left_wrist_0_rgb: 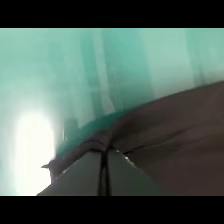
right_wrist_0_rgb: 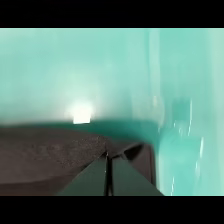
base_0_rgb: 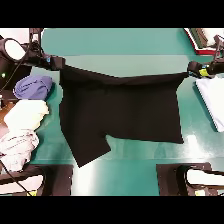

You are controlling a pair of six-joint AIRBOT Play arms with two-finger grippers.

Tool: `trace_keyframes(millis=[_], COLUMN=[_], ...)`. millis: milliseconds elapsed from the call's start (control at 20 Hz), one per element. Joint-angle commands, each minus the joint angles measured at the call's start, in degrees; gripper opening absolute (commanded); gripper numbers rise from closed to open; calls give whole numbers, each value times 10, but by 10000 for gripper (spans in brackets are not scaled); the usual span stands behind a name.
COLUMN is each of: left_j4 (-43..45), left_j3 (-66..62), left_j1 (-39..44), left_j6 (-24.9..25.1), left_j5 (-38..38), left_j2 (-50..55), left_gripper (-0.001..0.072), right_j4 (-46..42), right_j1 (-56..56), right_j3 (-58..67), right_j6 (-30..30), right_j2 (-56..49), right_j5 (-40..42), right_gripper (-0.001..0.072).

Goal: Fold the shirts.

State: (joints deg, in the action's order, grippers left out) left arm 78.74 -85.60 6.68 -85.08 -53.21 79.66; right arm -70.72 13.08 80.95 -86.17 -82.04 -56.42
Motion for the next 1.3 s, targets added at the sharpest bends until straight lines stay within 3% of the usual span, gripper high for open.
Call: trace_keyframes(millis=[0, 200, 350, 750, 800, 850, 900, 950, 1100, 1250], left_j4=[34, 76, 79, 79, 79, 83, 87, 95, 96, 90], left_j3=[2, 5, 42, 110, 110, 109, 108, 108, 116, 192], left_j1=[0, -1, 0, -1, -1, -1, -1, -1, 0, 0], left_j6=[0, 0, 0, -2, -2, -2, -3, -5, -33, -91], left_j5=[59, -67, -145, -165, -173, -188, -207, -227, -263, -264], left_j2=[18, 33, 39, 38, 38, 37, 35, 30, -14, -104], left_gripper=[23, 23, 22, 24, 51, 332, 506, 492, 492, 492], right_j4=[0, -31, -66, -69, -69, -70, -70, -70, -69, -69], right_j1=[-12, -15, -34, -56, -56, -53, -46, -40, -10, 7], right_j3=[-10, -31, -83, -150, -148, -142, -132, -120, -87, -87], right_j6=[8, 9, 10, 10, 9, 10, 10, 10, 10, 12], right_j2=[-3, -3, -3, -3, -2, -3, -2, -2, 1, 26], right_j5=[90, -29, -61, -34, -47, -68, -93, -123, -221, -252], right_gripper=[10, 10, 10, 15, 19, 77, 322, 389, 389, 388])
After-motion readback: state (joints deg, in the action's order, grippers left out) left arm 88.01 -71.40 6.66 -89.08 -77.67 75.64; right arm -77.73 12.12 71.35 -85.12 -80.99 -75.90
